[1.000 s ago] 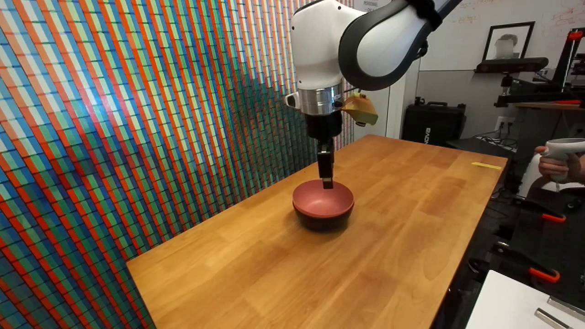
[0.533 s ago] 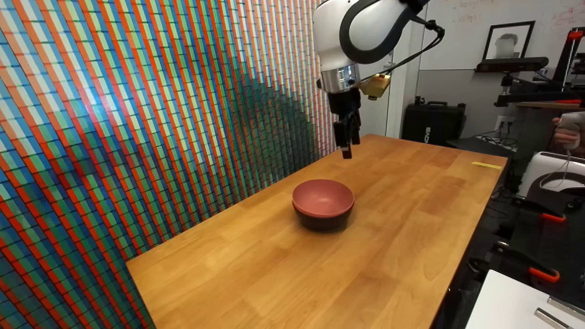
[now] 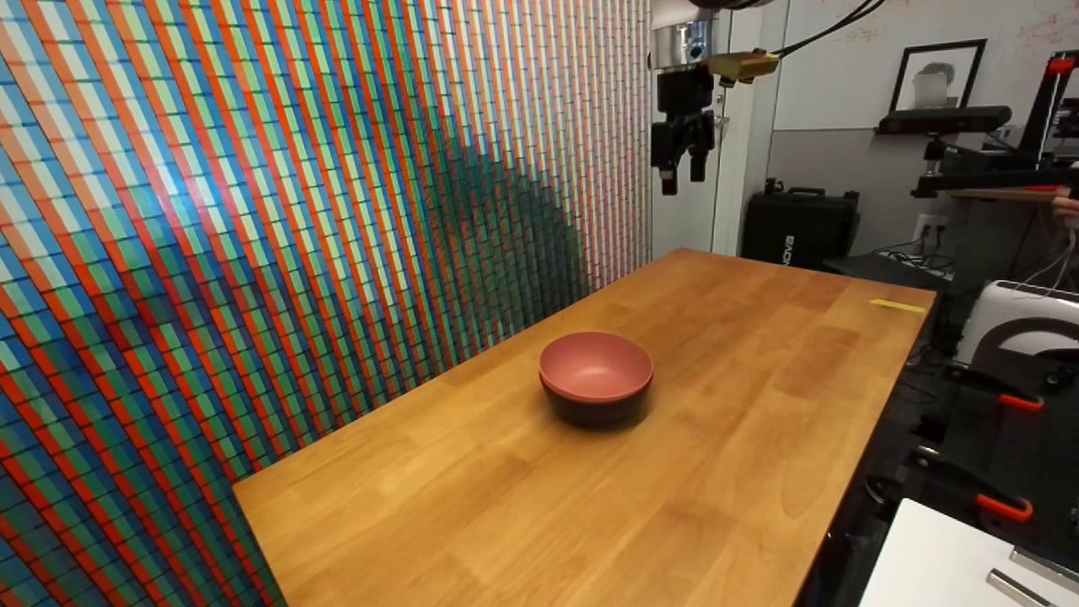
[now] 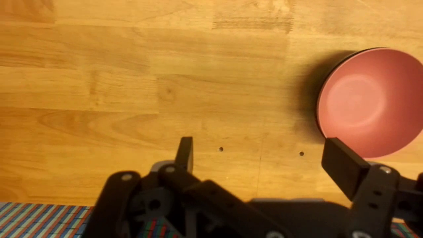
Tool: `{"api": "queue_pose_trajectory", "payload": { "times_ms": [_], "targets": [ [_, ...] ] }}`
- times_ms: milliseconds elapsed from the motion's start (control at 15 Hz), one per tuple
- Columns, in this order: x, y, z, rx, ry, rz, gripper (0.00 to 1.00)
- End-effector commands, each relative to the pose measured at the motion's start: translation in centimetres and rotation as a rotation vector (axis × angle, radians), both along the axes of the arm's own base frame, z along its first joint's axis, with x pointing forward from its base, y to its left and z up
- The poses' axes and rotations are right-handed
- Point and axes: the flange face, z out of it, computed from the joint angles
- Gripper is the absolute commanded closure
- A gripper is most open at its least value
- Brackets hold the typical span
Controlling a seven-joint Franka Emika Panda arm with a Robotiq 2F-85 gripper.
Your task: Stack the bowls
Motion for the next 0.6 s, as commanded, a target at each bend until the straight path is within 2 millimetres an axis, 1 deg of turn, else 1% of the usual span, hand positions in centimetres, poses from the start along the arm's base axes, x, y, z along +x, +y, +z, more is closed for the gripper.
{"api": "queue_pose_trajectory", "payload": {
  "times_ms": [0,133,333,400,533],
  "targets": [
    [-1.7,-2.4,4.6,0.033,-0.032,-0.064,0.00],
    [-2.2,-3.4,6.2,0.038,-0.042,-0.083,0.00],
    [-3.0,-4.2,7.8,0.051,-0.039,-0.095,0.00],
    [-2.0,-3.7,6.5,0.021,-0.044,-0.080,0.00],
    [-2.4,-3.9,7.1,0.025,-0.045,-0.086,0.00]
  ]
}}
